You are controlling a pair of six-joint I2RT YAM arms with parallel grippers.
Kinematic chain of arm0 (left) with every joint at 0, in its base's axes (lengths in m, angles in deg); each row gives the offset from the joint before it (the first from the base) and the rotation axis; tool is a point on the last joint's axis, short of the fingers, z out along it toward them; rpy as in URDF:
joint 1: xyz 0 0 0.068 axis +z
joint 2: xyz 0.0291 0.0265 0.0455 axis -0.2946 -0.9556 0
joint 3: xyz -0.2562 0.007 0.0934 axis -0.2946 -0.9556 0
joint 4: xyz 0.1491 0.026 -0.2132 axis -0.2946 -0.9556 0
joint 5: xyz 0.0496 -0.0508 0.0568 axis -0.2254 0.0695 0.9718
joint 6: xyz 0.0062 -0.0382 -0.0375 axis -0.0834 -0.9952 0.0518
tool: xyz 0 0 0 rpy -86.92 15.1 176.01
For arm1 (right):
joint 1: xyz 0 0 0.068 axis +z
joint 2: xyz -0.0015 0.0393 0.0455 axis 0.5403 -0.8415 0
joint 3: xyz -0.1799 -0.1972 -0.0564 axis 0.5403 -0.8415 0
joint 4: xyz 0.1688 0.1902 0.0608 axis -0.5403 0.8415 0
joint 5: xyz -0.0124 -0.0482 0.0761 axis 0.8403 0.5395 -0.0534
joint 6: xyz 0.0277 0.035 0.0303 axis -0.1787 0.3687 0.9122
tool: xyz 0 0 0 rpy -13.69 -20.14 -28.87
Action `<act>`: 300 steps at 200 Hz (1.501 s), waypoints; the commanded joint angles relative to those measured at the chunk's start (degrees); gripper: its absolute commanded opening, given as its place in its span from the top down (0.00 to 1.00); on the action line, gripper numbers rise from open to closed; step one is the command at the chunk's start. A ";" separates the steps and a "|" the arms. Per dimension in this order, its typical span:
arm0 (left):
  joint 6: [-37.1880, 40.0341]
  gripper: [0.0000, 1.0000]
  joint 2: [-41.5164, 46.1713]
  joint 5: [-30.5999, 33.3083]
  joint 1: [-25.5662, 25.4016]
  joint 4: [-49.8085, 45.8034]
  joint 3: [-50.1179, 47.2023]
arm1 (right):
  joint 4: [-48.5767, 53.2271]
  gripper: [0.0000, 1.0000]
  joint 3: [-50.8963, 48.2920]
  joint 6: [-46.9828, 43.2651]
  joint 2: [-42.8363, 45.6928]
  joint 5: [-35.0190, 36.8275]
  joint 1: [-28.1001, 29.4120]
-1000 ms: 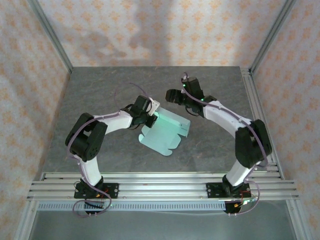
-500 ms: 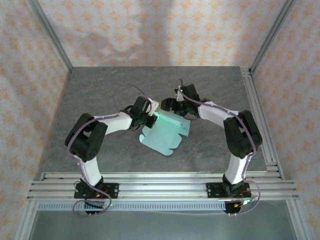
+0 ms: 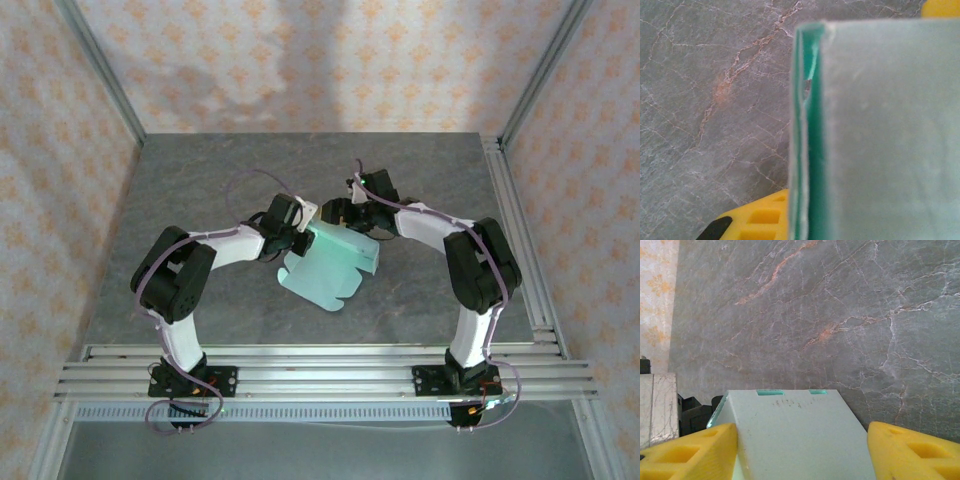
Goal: Fold the paper box
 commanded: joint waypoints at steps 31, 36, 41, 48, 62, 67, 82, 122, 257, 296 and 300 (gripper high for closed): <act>-2.11 0.81 -1.76 -0.46 -0.18 3.88 -0.68 | 5.63 0.37 -0.97 -2.76 -3.12 1.49 0.53; -2.29 0.81 -1.60 -0.52 -0.26 4.03 -0.82 | 5.63 0.37 -1.13 -2.78 -3.10 1.50 0.58; -2.49 0.80 -1.43 -0.55 -0.25 4.40 -0.99 | 5.62 0.37 -1.20 -2.86 -3.06 1.57 0.56; -2.84 0.80 -1.12 -0.61 -0.19 5.12 -1.34 | 5.62 0.38 -1.23 -2.87 -3.07 1.60 0.58; -3.35 0.78 -0.72 -0.71 -0.27 6.44 -1.86 | 5.79 0.39 -1.32 -2.87 -3.15 1.81 0.57; -3.52 0.78 -0.78 -0.77 -0.19 6.95 -1.98 | 5.90 0.39 -1.32 -2.92 -3.16 1.89 0.55; -3.87 0.77 -1.09 -1.18 -0.23 8.00 -2.18 | 6.42 0.40 -1.19 -3.07 -3.51 1.88 0.40; -4.07 0.75 -1.05 -1.65 -0.12 10.87 -3.60 | 7.01 0.42 -1.10 -2.87 -3.72 2.09 0.08; -2.90 0.63 5.20 1.49 -0.09 12.33 -8.41 | 5.31 0.44 -2.11 -1.96 -4.31 2.14 -0.35; -1.48 0.64 5.96 3.70 -0.15 16.63 -11.21 | 4.51 0.44 -2.55 -1.22 -4.21 1.21 -0.39; -1.52 0.64 5.96 3.69 -0.11 16.80 -11.15 | 4.37 0.44 -2.68 -1.13 -4.18 1.17 -0.41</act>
